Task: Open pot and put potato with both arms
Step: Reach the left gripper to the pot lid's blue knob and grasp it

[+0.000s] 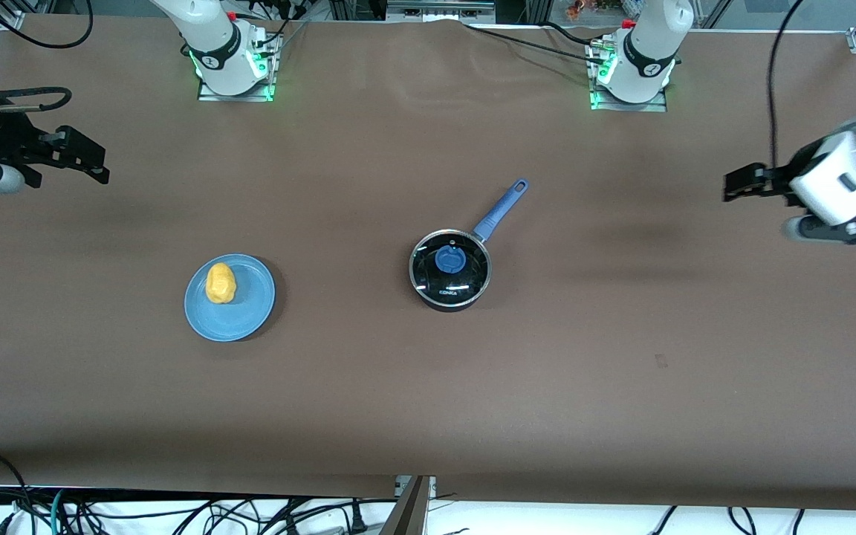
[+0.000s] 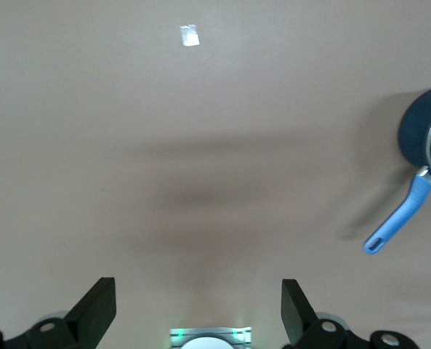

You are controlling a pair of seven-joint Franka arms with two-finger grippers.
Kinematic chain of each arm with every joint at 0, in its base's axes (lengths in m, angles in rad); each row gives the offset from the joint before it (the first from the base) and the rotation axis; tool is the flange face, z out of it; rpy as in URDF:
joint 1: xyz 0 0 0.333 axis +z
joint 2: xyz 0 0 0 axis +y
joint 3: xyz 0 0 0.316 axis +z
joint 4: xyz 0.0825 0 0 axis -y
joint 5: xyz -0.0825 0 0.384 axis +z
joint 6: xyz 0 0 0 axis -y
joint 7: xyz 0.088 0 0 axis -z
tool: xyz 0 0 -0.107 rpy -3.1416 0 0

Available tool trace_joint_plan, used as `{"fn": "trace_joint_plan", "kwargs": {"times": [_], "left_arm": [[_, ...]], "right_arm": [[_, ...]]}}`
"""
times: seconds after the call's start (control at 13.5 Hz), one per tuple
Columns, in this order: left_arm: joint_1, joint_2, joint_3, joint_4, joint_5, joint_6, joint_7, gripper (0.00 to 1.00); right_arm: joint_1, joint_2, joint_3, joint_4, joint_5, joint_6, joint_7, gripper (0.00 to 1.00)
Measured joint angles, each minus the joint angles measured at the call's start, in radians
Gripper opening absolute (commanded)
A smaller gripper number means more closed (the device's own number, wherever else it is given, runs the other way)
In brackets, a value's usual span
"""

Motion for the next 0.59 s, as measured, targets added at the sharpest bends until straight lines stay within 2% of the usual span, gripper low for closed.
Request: {"fn": "trace_joint_plan", "kwargs": {"times": [0.22,0.44,0.59], "left_arm": [[-0.099,0.047,-0.010,0.000,-0.065,0.081,-0.213,1.00],[-0.275,0.107,-0.018,-0.001,-0.066,0.235,-0.457,1.00],[-0.340,0.155,-0.020,-0.001,-0.066,0.338,-0.573,1.00]], "right_arm": [[0.000,0.000,0.000,0.000,0.000,0.000,0.000,1.00],[0.000,0.000,-0.001,0.000,0.000,0.000,0.000,1.00],[0.000,0.000,-0.001,0.001,0.000,0.000,0.000,1.00]]}}
